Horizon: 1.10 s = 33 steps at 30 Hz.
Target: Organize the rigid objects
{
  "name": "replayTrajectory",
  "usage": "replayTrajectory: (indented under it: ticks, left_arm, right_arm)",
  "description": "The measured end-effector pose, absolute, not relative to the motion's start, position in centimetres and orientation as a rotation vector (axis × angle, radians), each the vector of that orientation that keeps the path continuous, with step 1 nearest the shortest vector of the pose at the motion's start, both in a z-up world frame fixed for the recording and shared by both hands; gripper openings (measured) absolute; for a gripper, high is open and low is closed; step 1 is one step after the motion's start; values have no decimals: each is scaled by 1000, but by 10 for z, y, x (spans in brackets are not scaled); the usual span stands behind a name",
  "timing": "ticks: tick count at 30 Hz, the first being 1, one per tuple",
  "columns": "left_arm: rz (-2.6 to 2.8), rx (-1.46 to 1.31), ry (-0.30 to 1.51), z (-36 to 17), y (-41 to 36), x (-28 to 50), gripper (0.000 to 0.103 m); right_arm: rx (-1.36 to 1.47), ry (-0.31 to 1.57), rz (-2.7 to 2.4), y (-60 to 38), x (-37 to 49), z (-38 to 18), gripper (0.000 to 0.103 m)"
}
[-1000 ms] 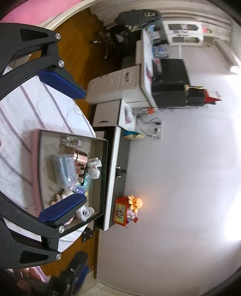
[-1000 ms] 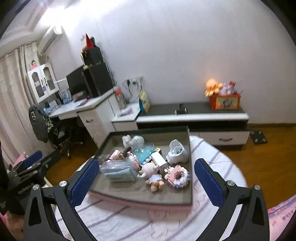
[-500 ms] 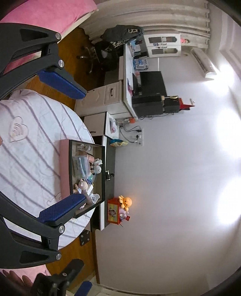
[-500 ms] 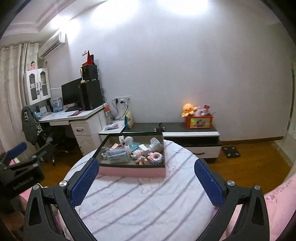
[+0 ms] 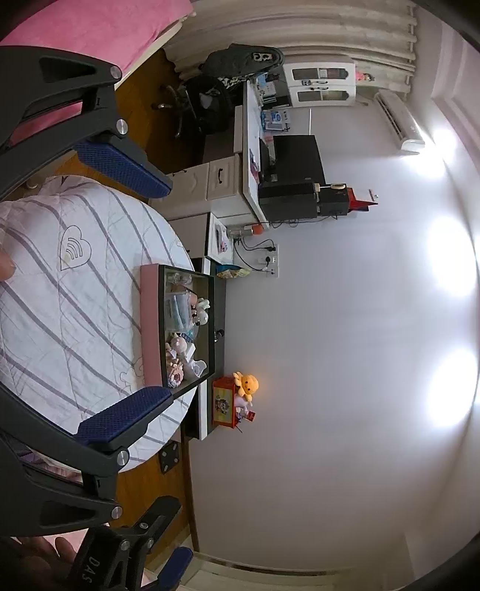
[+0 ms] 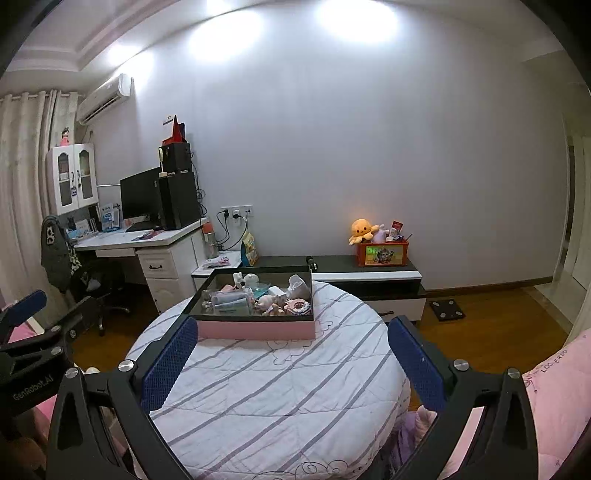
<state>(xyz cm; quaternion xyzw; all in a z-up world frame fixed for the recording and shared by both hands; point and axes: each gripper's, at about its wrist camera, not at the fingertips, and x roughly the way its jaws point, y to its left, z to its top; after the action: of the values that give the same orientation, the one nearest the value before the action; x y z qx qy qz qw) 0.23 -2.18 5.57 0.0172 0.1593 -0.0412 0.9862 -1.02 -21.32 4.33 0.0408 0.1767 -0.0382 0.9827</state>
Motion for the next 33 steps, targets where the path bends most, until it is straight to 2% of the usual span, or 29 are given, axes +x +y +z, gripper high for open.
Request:
replayTrajectory:
  ticks: [33]
  left_arm:
    - [-103,16,328,57,-21,2,103]
  right_arm:
    - [71,371,-75,-205,-9,42,103]
